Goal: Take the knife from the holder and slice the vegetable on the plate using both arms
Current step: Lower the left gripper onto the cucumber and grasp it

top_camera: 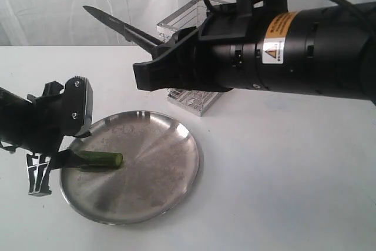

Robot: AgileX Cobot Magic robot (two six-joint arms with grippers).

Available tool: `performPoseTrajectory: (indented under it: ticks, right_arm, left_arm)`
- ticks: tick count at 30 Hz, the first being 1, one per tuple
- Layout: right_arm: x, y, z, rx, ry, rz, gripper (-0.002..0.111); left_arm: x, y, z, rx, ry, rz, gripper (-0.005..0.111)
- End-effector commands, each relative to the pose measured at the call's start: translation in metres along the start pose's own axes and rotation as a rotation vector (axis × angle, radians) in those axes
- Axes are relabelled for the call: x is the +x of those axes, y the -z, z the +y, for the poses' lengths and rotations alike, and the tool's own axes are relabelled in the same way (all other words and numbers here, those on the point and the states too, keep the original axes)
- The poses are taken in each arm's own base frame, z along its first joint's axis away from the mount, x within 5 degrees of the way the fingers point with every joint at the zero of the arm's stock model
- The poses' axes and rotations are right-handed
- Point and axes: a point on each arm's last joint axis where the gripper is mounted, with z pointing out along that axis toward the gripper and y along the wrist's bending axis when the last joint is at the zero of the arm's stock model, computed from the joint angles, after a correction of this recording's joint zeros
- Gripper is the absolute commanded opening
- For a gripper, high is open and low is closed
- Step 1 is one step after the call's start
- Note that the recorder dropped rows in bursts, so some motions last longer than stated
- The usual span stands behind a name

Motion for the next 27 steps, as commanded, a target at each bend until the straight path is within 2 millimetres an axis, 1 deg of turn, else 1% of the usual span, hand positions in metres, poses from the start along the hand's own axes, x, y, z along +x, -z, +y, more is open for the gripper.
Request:
performPoseTrajectory:
  ticks: [1, 2, 7, 16, 19, 23, 25, 27]
  right_arm:
    - [-0.004, 0.003, -0.001, 0.002, 0.041, -0.027, 0.000]
    - [-0.004, 0.003, -0.001, 0.002, 0.043, -0.027, 0.000]
    - [-0.004, 0.003, -0.001, 0.002, 0.043, -0.027, 0.000]
    - [-0.003, 0.003, -0.001, 0.003, 0.041, -0.023, 0.000]
    - [-0.003, 0.003, -0.001, 0.004, 0.041, -0.019, 0.000]
    - [-0.003, 0.003, -0.001, 0.004, 0.041, -0.019, 0.000]
    - [-0.003, 0.003, -0.001, 0.004, 0.041, -0.019, 0.000]
    - [-0.003, 0.003, -0.001, 0.004, 0.039, -0.017, 0.000]
  left_arm:
    - [0.008, -0.019, 0.002, 0.032, -0.056, 0.056, 0.056]
    - [0.011, -0.025, 0.002, 0.032, -0.080, 0.079, 0.056]
    - [0.017, -0.037, 0.010, -0.037, -0.100, 0.114, 0.056]
    - [0.008, -0.054, 0.027, 0.086, -0.091, 0.092, 0.056]
    - [0.007, -0.059, 0.027, 0.148, -0.085, 0.087, 0.056]
    - [0.007, -0.064, 0.030, 0.175, -0.056, 0.087, 0.056]
    - [0.007, -0.069, 0.032, 0.185, -0.060, 0.092, 0.052]
    - [0.008, -0.072, 0.033, 0.191, -0.065, 0.096, 0.045]
